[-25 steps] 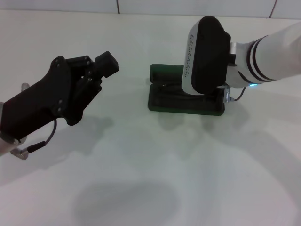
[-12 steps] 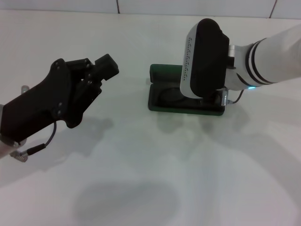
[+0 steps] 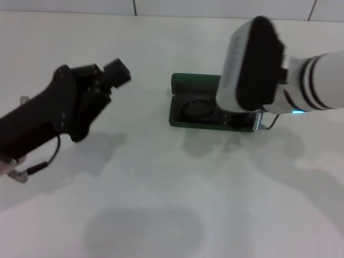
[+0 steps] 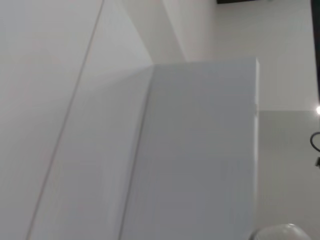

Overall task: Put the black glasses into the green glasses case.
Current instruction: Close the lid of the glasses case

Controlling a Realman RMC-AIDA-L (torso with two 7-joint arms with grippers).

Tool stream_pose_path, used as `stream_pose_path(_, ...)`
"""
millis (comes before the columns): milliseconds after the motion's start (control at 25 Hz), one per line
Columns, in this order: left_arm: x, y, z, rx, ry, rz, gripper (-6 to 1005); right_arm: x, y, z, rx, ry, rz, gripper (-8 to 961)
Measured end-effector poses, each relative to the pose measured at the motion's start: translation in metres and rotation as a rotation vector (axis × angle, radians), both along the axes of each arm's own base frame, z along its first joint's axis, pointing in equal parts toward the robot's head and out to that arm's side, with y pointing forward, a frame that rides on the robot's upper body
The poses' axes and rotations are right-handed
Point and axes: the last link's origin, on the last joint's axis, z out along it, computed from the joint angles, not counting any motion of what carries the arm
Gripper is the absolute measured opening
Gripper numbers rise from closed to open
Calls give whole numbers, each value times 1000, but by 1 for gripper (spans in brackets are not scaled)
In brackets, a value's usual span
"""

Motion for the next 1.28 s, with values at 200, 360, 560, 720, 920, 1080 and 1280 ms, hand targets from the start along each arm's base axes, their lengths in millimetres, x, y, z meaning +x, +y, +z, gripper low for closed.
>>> stream_pose_path(200, -5, 24, 20, -2, 27, 68, 40, 13, -16, 29, -72, 265, -199, 84)
stream_pose_path(360, -2, 42, 39, -24, 78, 58, 40, 33, -34, 64, -170, 505, -278, 84)
stream_pose_path(560, 14, 73, 44, -109, 218, 47, 55, 79, -55, 93, -166, 608, -372, 83)
stream_pose_path(720, 33, 104, 28, -202, 437, 50, 74, 130, -57, 117, -55, 680, -523, 83)
stream_pose_path(920, 58, 138, 0, -214, 645, 61, 125, 178, -67, 141, 7, 808, -628, 82)
stream_pose_path(1080, 77, 157, -24, -173, 729, 75, 188, 196, -74, 142, 12, 918, -638, 82)
stream_pose_path(1280, 91, 168, -52, -132, 809, 97, 189, 207, -78, 133, 6, 980, -648, 81)
